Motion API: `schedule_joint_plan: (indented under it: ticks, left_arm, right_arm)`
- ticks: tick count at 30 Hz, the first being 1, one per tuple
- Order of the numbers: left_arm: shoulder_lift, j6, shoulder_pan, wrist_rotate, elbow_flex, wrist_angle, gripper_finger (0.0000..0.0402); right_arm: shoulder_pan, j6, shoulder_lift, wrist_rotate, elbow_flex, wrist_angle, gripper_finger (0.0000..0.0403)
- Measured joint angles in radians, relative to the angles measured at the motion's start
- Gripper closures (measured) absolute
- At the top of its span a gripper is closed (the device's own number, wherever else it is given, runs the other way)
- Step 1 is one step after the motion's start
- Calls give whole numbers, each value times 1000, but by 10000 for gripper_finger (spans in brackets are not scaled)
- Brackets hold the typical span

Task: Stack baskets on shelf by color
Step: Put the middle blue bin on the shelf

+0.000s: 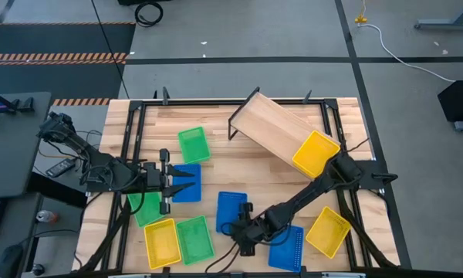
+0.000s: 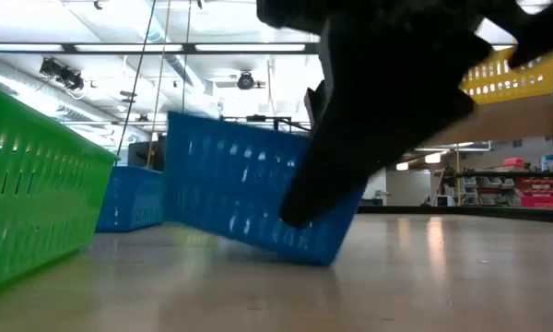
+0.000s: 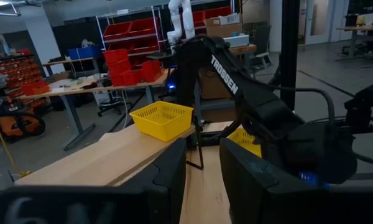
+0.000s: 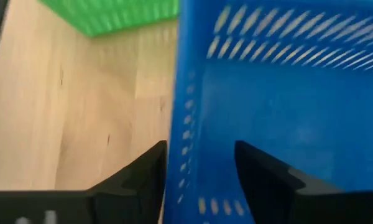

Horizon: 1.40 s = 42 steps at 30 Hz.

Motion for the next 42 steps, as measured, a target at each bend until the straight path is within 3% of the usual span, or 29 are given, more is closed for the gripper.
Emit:
schedule_joint_plan:
  ticks: [3, 7, 9, 15, 31, 42]
  left_arm:
    - [0, 0, 0, 0, 0, 0, 296]
    - [0, 0, 0, 0, 0, 0, 296]
    - [0, 0, 0, 0, 0, 0, 297]
    - [0, 0, 0, 0, 0, 0, 297]
    - [0, 7, 0, 0, 0, 0, 296]
    - [0, 12, 0, 0, 0, 0, 296]
  right_arm:
    - [-7, -11, -27, 3, 0, -1, 263]
    - [-14, -15, -60, 3, 0, -28, 362]
    - [-19, -17, -85, 0, 0, -70, 386]
    - [-39, 10, -173, 29, 0, -217, 379]
    - [-125, -46, -530, 196, 0, -421, 388]
    - [-169, -41, -705, 321, 0, -558, 388]
